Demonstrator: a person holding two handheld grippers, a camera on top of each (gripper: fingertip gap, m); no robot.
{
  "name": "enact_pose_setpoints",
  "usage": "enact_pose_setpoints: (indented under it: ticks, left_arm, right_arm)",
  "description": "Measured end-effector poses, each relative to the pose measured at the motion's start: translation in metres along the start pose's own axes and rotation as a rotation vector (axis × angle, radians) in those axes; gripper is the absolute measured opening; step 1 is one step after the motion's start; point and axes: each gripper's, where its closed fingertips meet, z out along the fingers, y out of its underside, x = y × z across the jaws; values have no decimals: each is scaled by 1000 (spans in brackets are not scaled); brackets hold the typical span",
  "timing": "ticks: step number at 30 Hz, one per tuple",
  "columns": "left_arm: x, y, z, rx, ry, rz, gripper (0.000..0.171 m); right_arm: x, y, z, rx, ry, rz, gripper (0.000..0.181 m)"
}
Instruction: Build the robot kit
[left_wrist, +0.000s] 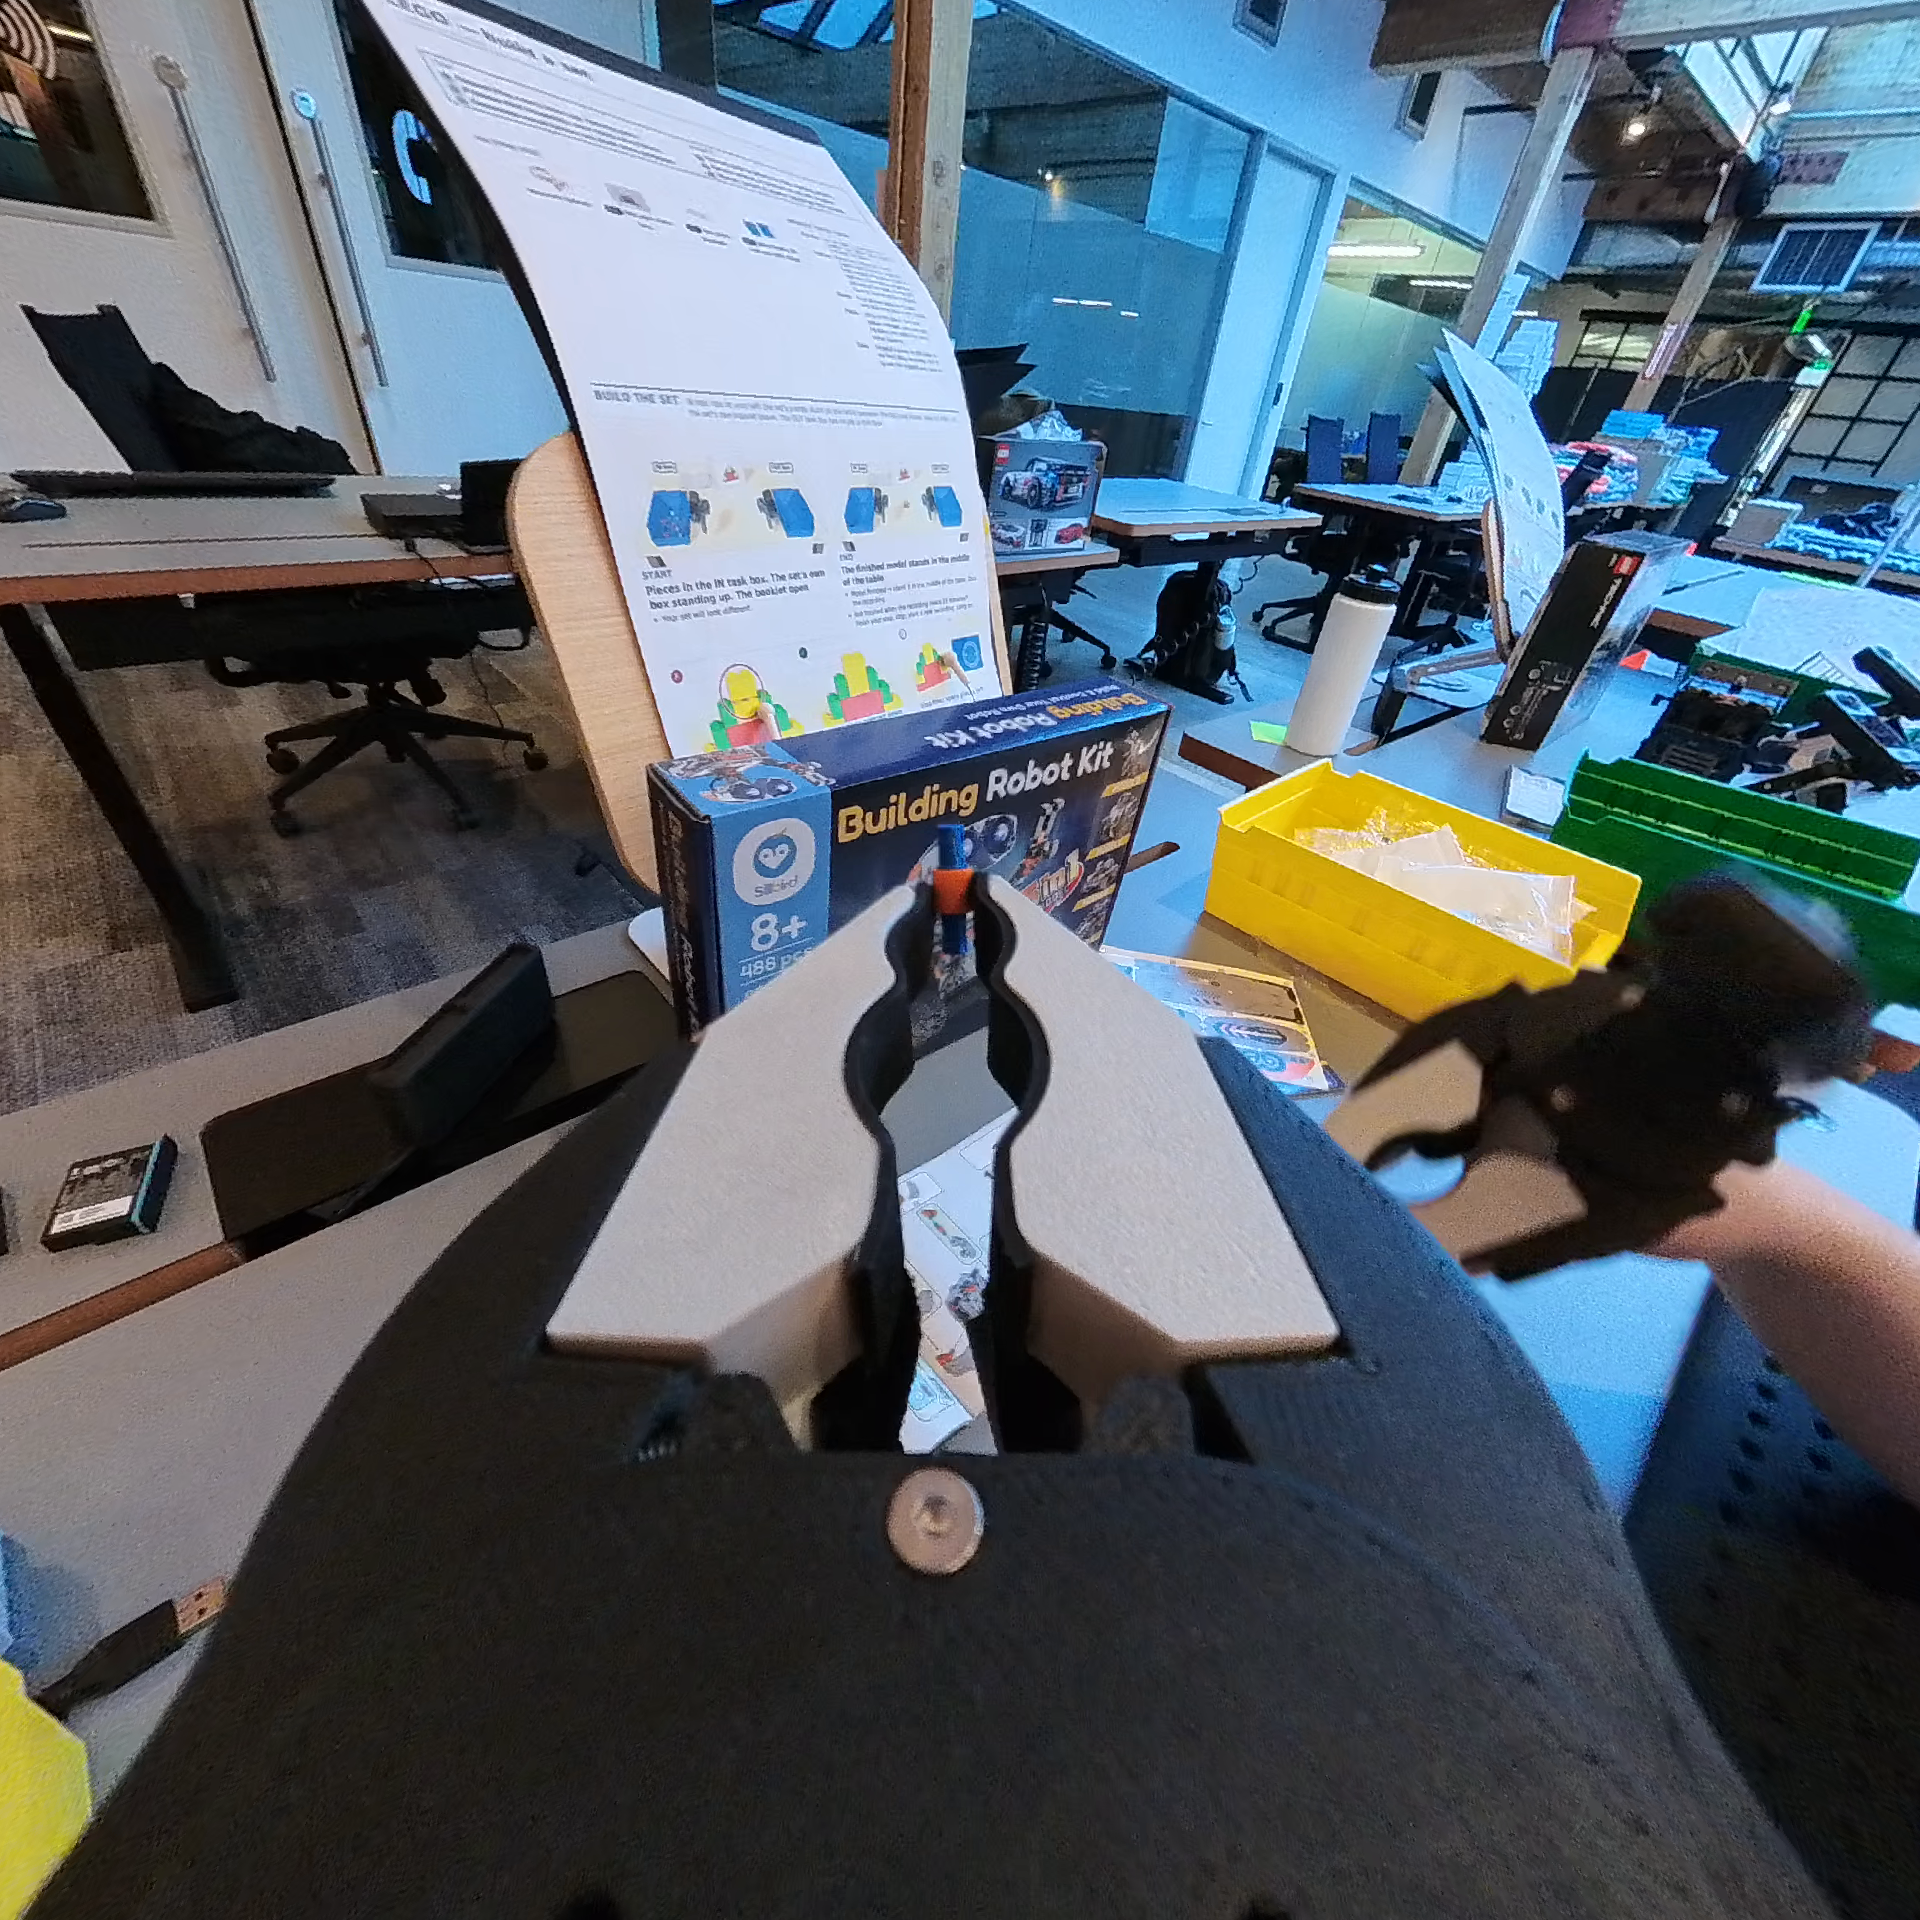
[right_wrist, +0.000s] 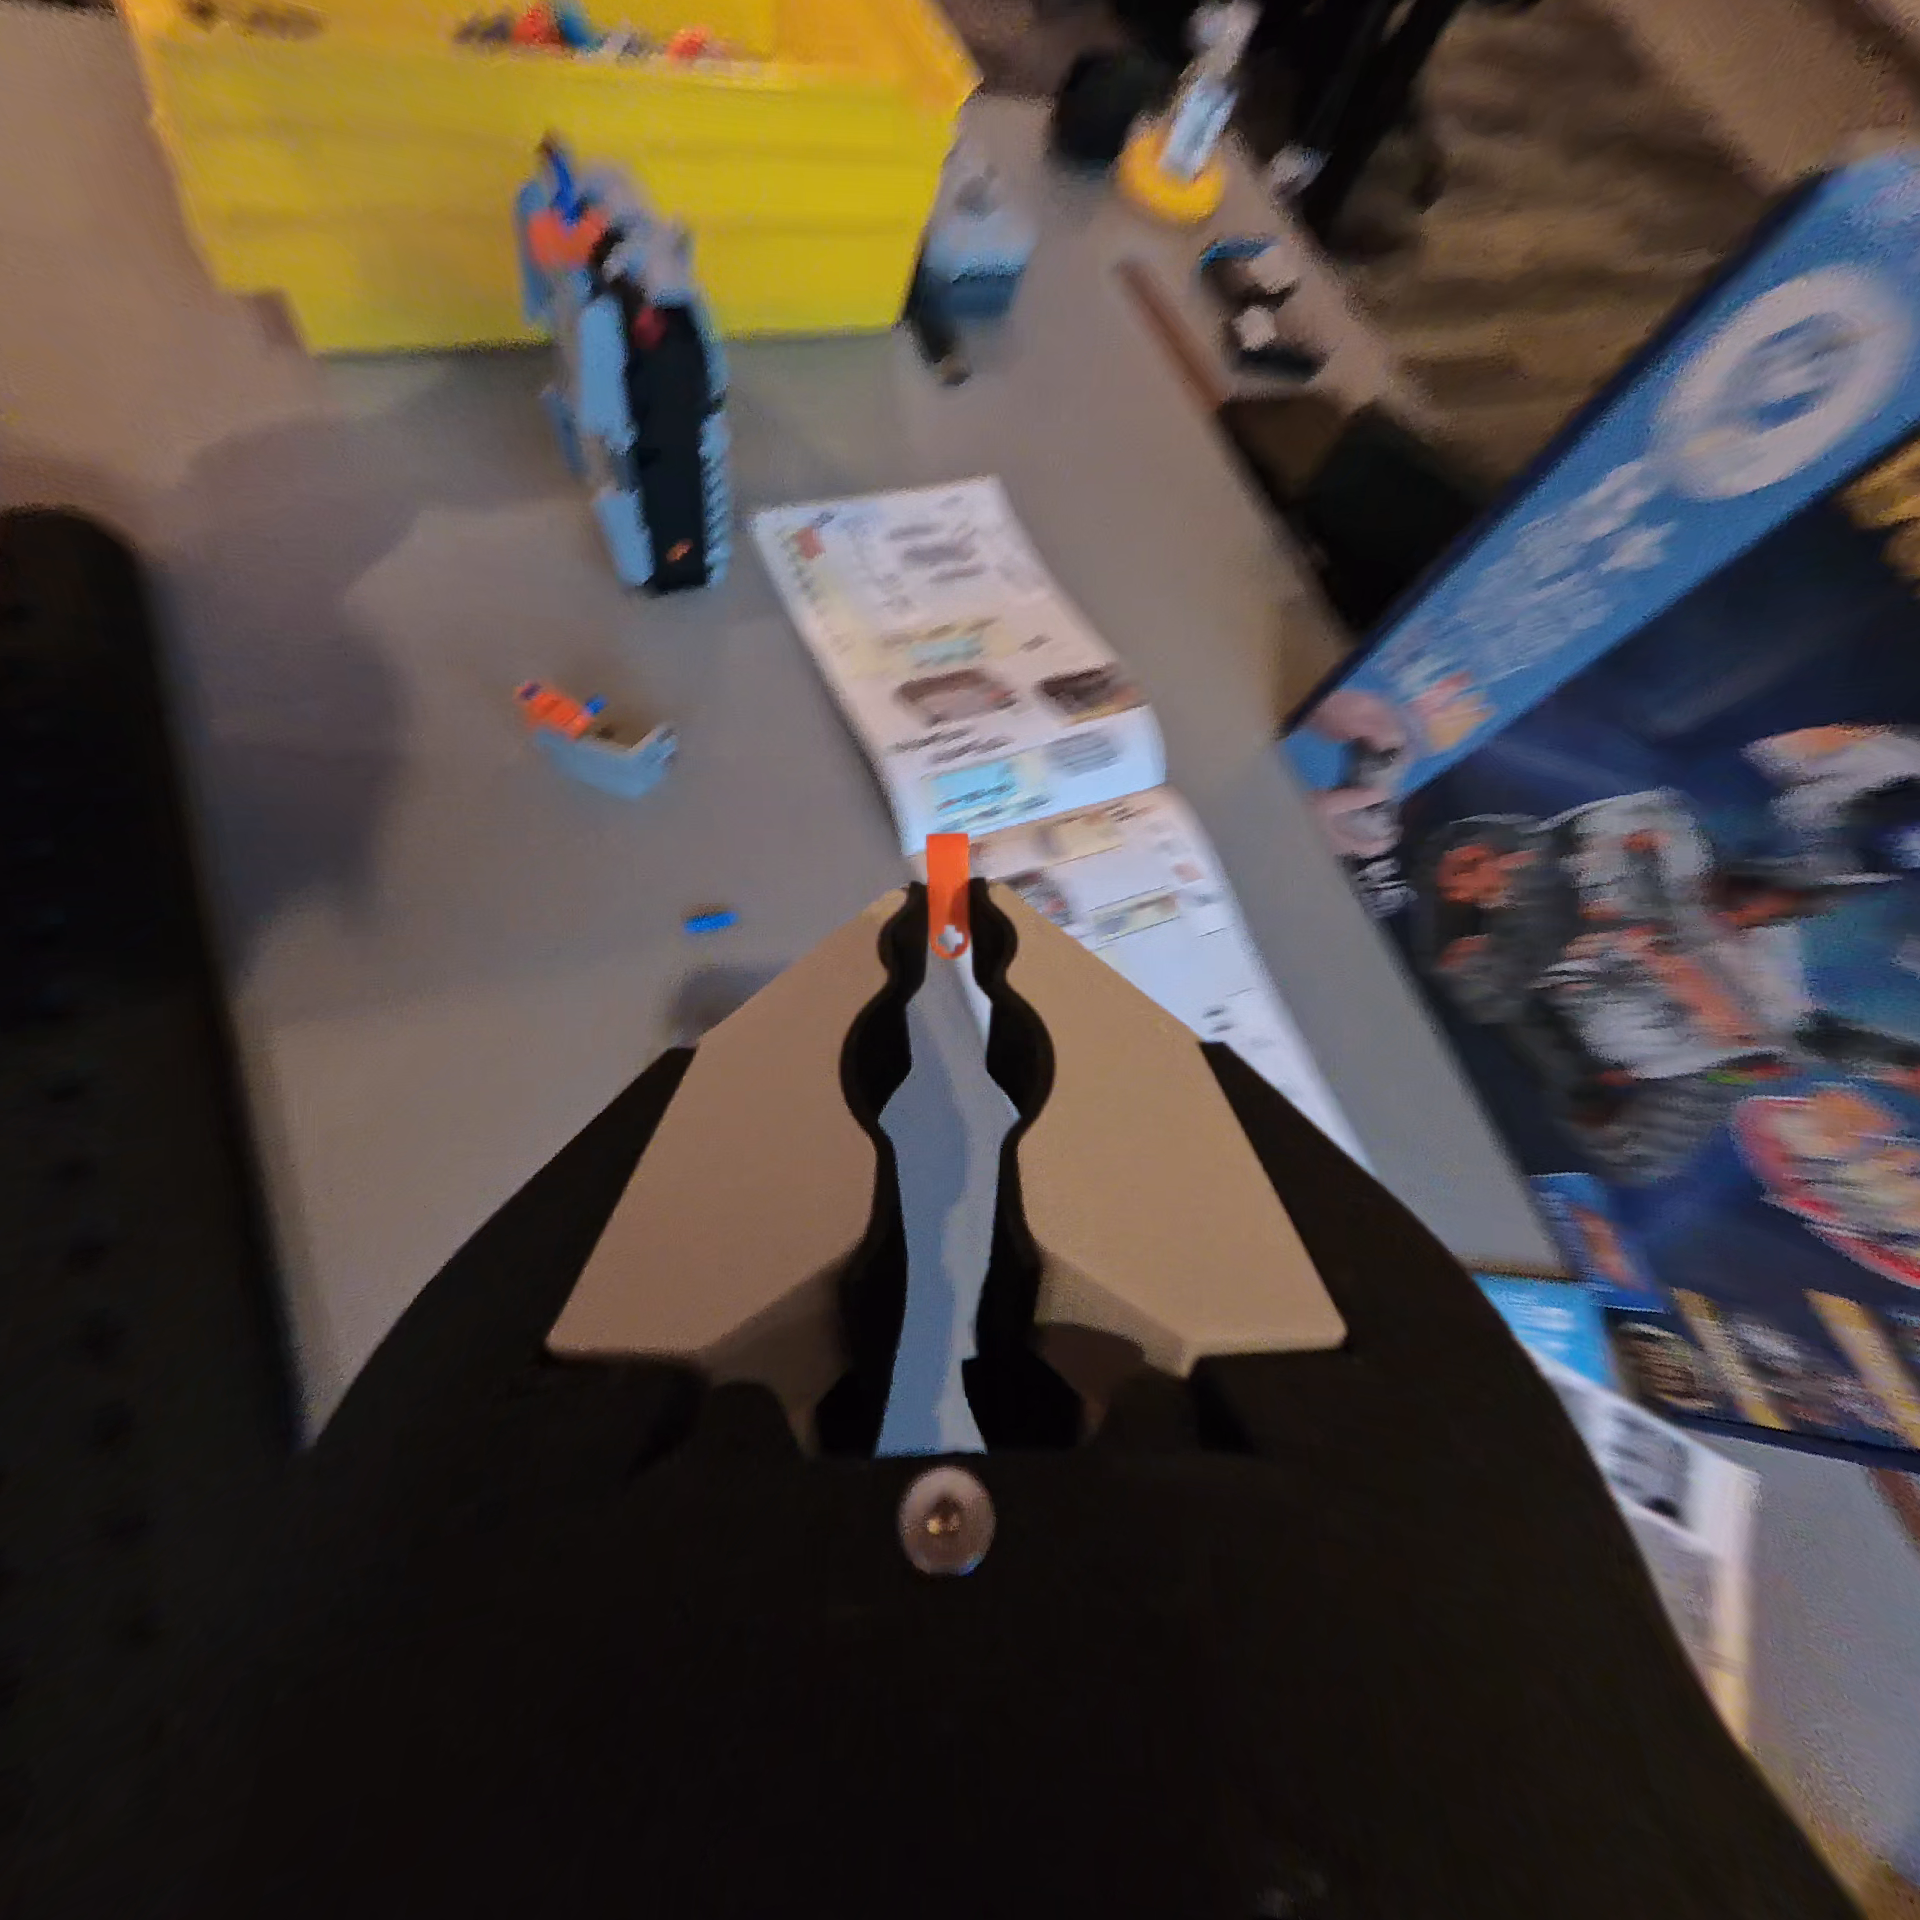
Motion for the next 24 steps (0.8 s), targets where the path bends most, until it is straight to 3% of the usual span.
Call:
enact_pose_setpoints:
  ticks: [6, 9, 12, 15, 24]
  left_arm:
    - [13, 10, 18, -50, 28, 21, 5]
    - [18, 19, 32, -91, 26, 23, 5]
    - [24, 30, 48, -134, 34, 9, 5]
    - [34, 44, 64, -180, 79, -10, 5]
    - [73, 80, 97, -300, 325, -208, 5]
  right_arm:
    - [72, -67, -59, 192, 219, -56, 7]
    - [92, -84, -77, 256, 279, -60, 7]
    - [102, -79, -80, 282, 306, -52, 6]
    - [110, -59, -72, 217, 327, -80, 7]
    - [113, -46, -54, 252, 284, -135, 7]
